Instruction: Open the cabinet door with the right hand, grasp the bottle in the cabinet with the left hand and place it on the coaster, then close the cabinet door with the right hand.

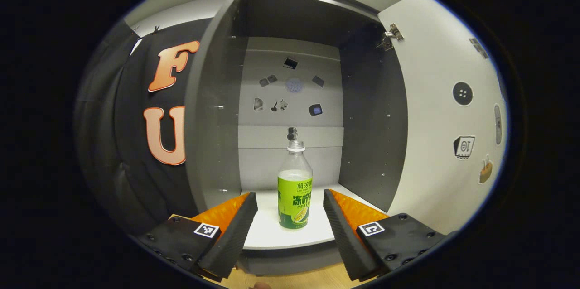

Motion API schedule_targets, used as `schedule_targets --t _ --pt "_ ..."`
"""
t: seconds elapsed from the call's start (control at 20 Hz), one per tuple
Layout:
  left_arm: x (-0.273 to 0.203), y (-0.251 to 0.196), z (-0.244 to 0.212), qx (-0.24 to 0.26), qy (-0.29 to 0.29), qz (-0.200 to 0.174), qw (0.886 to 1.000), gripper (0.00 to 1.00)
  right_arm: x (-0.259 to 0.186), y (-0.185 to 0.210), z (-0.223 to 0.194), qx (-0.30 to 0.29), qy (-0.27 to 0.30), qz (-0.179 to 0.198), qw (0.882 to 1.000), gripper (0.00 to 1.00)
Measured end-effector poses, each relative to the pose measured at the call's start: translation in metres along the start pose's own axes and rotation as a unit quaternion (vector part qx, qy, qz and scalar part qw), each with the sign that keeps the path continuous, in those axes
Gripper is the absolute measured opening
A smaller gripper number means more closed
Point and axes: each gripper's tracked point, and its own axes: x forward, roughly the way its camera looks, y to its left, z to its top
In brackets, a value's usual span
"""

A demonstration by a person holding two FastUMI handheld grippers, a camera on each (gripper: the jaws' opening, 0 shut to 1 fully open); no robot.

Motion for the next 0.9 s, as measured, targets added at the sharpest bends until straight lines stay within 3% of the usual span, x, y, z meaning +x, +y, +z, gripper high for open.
schedule_targets --t 0.25,0.5,0.7,0.85,0.9 --pt "0.051 -0.013 -0.019 0.004 0.014 -0.009 1.0 0.96 0.01 -0.021 -0.005 0.011 0.005 -0.023 1.0 0.93" --pt "0.082 -0.001 -0.025 0.008 0.016 0.017 1.0 0.98 0.014 -0.042 -0.015 0.013 0.013 -0.044 0.999 0.93" --pt "0.097 0.002 -0.033 0.008 0.03 0.016 0.999 0.96 0.016 -0.052 -0.021 0.02 0.018 -0.052 0.998 0.93" --pt "0.093 -0.003 -0.034 0.001 0.035 0.006 0.999 0.83 0.017 -0.053 -0.024 0.024 0.019 -0.054 0.998 0.93" --pt "0.09 -0.004 -0.033 -0.008 0.034 0.001 0.999 0.83 0.018 -0.053 -0.025 0.023 0.02 -0.053 0.998 0.93"
